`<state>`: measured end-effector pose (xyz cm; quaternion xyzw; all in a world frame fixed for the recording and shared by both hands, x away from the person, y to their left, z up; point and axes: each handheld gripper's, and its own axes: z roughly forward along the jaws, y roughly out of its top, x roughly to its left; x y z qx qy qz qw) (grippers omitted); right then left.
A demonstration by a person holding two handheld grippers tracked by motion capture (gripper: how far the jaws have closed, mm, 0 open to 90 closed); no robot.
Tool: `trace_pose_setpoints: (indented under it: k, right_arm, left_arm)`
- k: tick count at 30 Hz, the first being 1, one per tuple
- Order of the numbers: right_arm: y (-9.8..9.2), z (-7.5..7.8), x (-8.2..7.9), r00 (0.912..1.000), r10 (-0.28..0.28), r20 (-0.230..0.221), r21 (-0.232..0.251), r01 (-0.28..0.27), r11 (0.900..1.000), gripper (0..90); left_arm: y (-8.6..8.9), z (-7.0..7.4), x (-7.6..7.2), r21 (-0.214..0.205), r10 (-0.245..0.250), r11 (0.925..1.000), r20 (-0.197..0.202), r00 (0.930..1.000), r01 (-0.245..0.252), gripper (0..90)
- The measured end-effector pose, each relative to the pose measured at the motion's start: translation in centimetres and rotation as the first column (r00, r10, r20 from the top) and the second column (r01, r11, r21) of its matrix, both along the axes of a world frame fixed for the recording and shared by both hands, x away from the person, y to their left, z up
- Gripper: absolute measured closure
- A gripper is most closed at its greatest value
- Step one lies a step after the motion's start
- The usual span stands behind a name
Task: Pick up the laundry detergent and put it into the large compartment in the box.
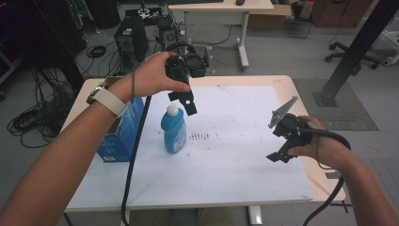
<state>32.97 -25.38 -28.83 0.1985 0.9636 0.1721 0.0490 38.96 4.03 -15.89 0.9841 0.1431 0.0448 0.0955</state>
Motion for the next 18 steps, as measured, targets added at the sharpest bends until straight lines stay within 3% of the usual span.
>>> trace_pose_setpoints:
  k: [10,15,18]
  right_arm:
    - [-0.04,0.06,0.00,1.0000,-0.008,-0.003,-0.002,0.008,1.0000,11.0]
    - [0.13,-0.10,0.09,1.0000,-0.002,-0.002,-0.002,0.002,1.0000,11.0]
    - [0.26,-0.15,0.10,1.0000,0.001,-0.005,-0.002,-0.001,1.0000,11.0]
  left_arm:
    - [0.26,0.16,0.15,0.000,0.021,0.9998,-0.002,0.9998,-0.021,7.7]
    - [0.34,0.28,0.06,0.000,0.057,0.9984,0.002,0.9984,-0.057,7.6]
    - [0.55,0.55,0.15,-0.027,0.090,0.9956,0.001,0.9959,-0.090,7.0]
